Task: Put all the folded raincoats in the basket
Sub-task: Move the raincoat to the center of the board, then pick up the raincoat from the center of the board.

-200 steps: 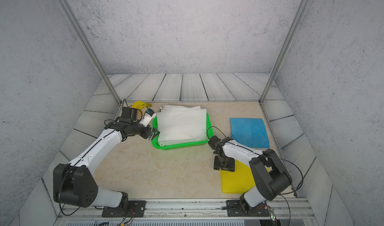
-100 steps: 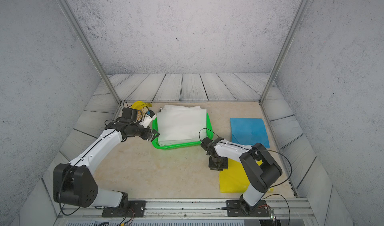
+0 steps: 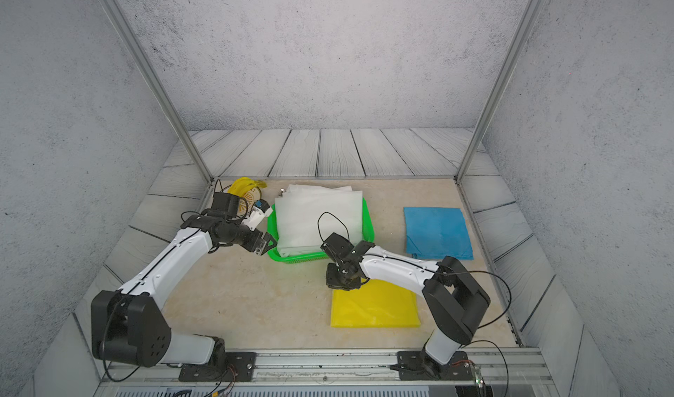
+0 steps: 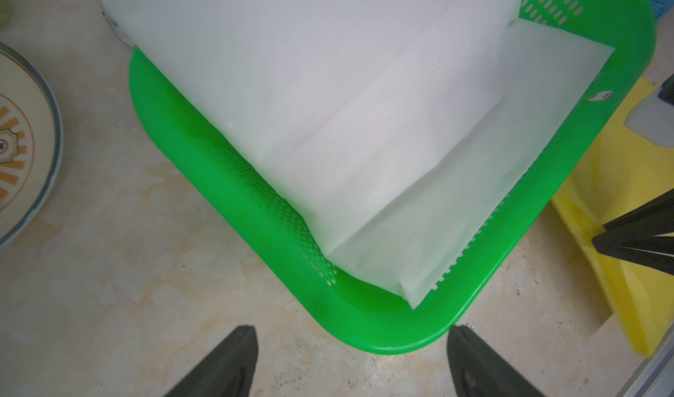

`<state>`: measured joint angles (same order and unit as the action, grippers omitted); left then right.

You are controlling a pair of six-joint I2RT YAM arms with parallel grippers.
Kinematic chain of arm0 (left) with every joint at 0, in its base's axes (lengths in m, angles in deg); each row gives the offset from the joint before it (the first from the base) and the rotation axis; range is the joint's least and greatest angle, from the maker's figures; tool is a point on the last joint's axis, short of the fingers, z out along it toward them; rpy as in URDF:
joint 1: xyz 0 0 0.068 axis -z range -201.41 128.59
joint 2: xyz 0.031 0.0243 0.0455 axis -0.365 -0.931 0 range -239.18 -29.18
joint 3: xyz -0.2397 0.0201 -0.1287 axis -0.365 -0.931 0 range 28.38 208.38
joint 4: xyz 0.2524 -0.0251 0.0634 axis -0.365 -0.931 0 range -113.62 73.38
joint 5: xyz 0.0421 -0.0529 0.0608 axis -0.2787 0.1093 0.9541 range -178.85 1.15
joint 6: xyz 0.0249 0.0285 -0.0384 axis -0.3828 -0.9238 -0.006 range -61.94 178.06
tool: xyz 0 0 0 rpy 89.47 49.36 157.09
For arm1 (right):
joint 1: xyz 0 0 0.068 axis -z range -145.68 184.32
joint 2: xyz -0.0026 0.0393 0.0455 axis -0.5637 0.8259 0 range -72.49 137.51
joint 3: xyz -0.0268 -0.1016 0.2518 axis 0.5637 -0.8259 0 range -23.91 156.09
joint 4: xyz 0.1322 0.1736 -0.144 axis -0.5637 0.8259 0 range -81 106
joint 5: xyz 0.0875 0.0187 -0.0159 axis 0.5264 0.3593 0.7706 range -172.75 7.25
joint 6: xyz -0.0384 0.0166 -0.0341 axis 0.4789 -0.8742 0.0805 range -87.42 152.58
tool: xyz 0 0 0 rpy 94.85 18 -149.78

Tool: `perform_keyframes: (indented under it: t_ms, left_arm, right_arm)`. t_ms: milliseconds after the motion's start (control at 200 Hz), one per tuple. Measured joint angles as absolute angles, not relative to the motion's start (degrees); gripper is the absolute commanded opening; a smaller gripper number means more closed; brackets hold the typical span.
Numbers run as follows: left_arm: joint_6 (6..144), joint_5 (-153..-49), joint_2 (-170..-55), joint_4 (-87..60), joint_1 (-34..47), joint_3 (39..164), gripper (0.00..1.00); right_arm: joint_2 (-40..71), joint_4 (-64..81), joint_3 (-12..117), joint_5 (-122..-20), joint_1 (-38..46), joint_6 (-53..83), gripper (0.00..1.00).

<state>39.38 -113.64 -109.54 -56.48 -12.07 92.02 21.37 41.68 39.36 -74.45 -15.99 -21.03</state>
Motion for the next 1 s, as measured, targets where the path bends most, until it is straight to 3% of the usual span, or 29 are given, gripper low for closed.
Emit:
perform_keyframes:
  t_ms: [125, 295, 585, 811, 996]
  left_arm:
    - [38.1, -117.6, -108.4, -59.5, -12.2, 89.9, 0.87]
    - [37.7, -123.3, -108.2, -64.0, -10.0, 88.0, 0.86]
    - [43.0, -128.0, -112.7, -61.5, 4.6, 86.2, 0.86]
    - [50.1, -126.8, -116.4, -55.0, 11.2, 83.7, 0.87]
    - [55.1, -123.5, -119.9, -48.3, 15.1, 83.0, 0.87]
  right_arm:
    - [20.6, 39.5, 39.2, -72.5, -15.7, -20.6, 0.54]
    - [11.3, 46.0, 34.3, -74.8, -12.0, -17.7, 0.59]
    - [-8.7, 52.9, 18.2, -76.9, 14.0, -12.0, 0.64]
    - [-5.4, 52.6, 14.5, -72.9, 26.0, -6.1, 0.68]
    - [3.9, 49.5, 14.7, -69.7, 29.7, -0.7, 0.71]
